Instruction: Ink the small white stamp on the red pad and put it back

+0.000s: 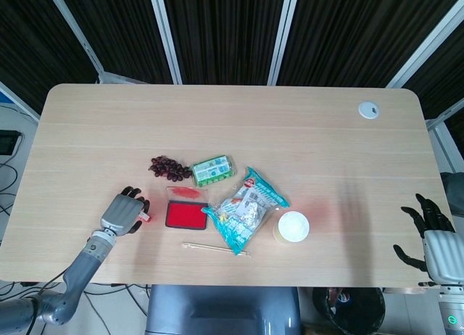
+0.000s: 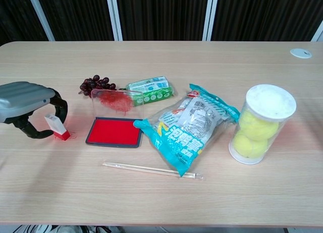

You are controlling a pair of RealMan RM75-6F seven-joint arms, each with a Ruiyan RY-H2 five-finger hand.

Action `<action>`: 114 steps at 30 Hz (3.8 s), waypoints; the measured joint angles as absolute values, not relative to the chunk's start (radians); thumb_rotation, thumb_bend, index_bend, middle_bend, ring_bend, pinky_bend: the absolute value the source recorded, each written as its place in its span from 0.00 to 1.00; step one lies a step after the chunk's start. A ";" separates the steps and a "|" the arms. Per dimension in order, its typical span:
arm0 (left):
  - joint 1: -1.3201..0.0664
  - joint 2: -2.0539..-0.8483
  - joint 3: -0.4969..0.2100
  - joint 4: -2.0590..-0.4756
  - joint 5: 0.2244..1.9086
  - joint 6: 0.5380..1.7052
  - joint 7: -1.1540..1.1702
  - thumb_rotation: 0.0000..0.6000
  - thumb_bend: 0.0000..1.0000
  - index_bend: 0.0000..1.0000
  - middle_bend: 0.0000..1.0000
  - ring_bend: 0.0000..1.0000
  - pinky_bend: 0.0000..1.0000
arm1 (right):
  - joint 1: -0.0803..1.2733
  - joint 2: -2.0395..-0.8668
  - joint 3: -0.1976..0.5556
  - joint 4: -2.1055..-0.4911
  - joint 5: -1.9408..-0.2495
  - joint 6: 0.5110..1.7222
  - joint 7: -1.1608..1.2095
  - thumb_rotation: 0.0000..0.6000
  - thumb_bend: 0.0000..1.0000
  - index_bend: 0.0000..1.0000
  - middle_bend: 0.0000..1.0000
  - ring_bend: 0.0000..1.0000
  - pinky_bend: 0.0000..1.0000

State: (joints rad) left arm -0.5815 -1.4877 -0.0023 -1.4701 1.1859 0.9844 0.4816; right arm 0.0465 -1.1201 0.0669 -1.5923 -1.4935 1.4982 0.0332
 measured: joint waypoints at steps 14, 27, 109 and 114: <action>-0.573 -1.495 -0.004 -1.451 1.198 0.994 0.464 1.00 0.44 0.59 0.54 0.37 0.43 | 0.047 -1.120 0.067 -1.593 -1.494 1.499 0.033 1.00 0.31 0.24 0.00 0.00 0.19; -0.564 -1.490 -0.013 -1.467 1.259 1.028 0.397 1.00 0.48 0.66 0.62 0.48 0.56 | 0.047 -1.120 0.067 -1.593 -1.494 1.498 0.034 1.00 0.31 0.24 0.00 0.00 0.19; -0.698 -1.637 -0.083 -1.498 1.036 0.965 0.593 1.00 0.48 0.67 0.63 0.50 0.58 | 0.047 -1.120 0.068 -1.595 -1.486 1.492 0.042 1.00 0.31 0.24 0.00 0.00 0.19; -0.701 -1.645 -0.076 -1.488 1.029 0.962 0.602 1.00 0.48 0.67 0.63 0.50 0.58 | 0.046 -1.121 0.067 -1.593 -1.487 1.493 0.045 1.00 0.31 0.24 0.00 0.00 0.19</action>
State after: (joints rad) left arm -0.7009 -1.6453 -0.0756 -1.4883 1.0291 0.9618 0.6020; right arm 0.0464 -1.1208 0.0671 -1.5928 -1.4865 1.4928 0.0449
